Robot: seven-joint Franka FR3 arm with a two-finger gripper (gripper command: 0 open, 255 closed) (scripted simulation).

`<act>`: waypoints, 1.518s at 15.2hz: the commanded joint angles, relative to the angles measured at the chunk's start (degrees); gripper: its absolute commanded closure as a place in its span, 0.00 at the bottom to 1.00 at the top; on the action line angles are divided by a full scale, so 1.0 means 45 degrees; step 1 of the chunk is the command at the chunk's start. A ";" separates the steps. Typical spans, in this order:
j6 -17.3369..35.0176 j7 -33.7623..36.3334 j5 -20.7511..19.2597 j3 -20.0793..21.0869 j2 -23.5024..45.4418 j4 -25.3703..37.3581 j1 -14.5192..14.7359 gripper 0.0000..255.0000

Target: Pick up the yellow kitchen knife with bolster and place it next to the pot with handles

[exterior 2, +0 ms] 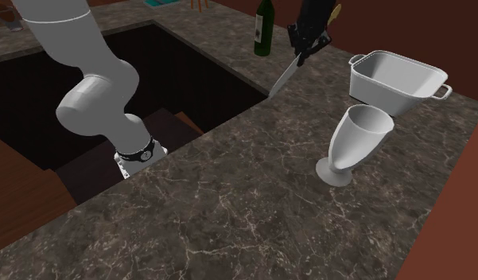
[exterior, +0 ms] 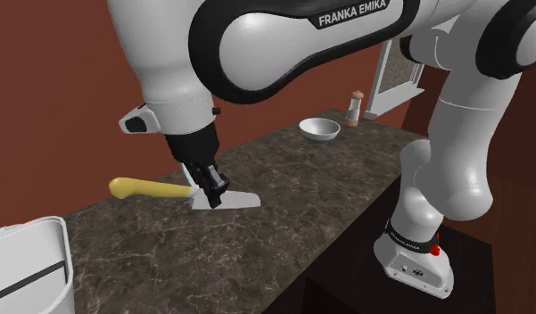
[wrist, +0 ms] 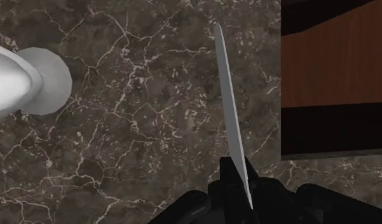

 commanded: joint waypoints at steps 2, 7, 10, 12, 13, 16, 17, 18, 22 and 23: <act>-0.0365 0.0827 -0.0353 0.0328 0.1210 0.1474 0.0455 1.00; -0.1314 0.2168 -0.1153 0.0713 0.3606 0.4616 0.1591 1.00; -0.2200 0.2825 -0.1721 0.0788 0.5336 0.7129 0.2517 1.00; -0.3046 0.3152 -0.2141 0.0739 0.6745 0.9350 0.3312 1.00; -0.3633 0.3257 -0.2378 0.0669 0.7627 1.0826 0.3811 1.00; -0.3634 0.3343 -0.2479 0.0593 0.8139 1.1347 0.4085 1.00; -0.3362 0.3368 -0.2446 0.0615 0.8006 1.0931 0.3994 1.00; -0.3105 0.3390 -0.2417 0.0632 0.7892 1.0552 0.3913 1.00; -0.2185 0.3460 -0.2337 0.0675 0.7569 0.9282 0.3659 1.00; -0.1975 0.3474 -0.2324 0.0681 0.7514 0.9011 0.3609 1.00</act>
